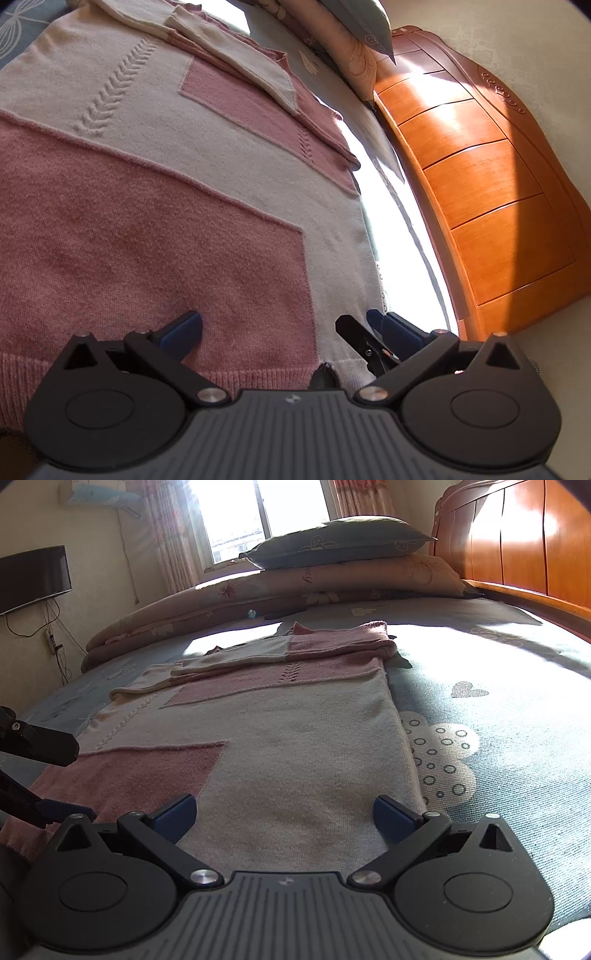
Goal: Fold clothes
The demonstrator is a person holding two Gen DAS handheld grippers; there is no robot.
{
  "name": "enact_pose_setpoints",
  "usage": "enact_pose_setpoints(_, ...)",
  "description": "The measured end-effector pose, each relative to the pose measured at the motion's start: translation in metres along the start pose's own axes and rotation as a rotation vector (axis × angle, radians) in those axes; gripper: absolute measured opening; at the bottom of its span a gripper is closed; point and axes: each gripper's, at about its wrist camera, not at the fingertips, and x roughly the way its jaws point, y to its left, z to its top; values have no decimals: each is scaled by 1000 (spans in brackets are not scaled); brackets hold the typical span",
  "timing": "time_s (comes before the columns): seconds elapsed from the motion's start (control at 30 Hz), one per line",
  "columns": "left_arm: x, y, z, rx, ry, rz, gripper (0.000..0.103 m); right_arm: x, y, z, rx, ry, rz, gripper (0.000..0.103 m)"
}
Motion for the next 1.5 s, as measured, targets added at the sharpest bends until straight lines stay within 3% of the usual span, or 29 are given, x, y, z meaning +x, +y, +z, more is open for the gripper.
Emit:
enact_pose_setpoints(0.2,0,-4,2,-1,-4,-23,102,0,1,0,-5,1,-3,103)
enact_pose_setpoints(0.37,4,-4,1,-9,48,-28,102,-1,0,-1,-4,1,-2,103)
enact_pose_setpoints(0.53,-27,2,16,-9,-47,54,102,-1,0,0,-3,1,-2,103)
enact_pose_setpoints(0.7,-27,28,12,-91,7,60,102,-1,0,0,-1,1,-1,103)
enact_pose_setpoints(0.8,-34,25,8,-68,-14,74,102,-1,0,0,1,0,2,103)
enact_pose_setpoints(0.97,-56,13,19,48,-93,175,102,1,4,-1,-22,7,-15,103)
enact_pose_setpoints(1.07,-60,21,25,16,-103,178,102,2,6,-1,-36,6,-26,103)
enact_pose_setpoints(1.23,-47,36,19,-58,-55,174,102,0,-3,0,16,-8,8,103)
enact_pose_setpoints(1.5,-74,40,26,-50,-154,215,102,0,-4,0,31,-12,17,103)
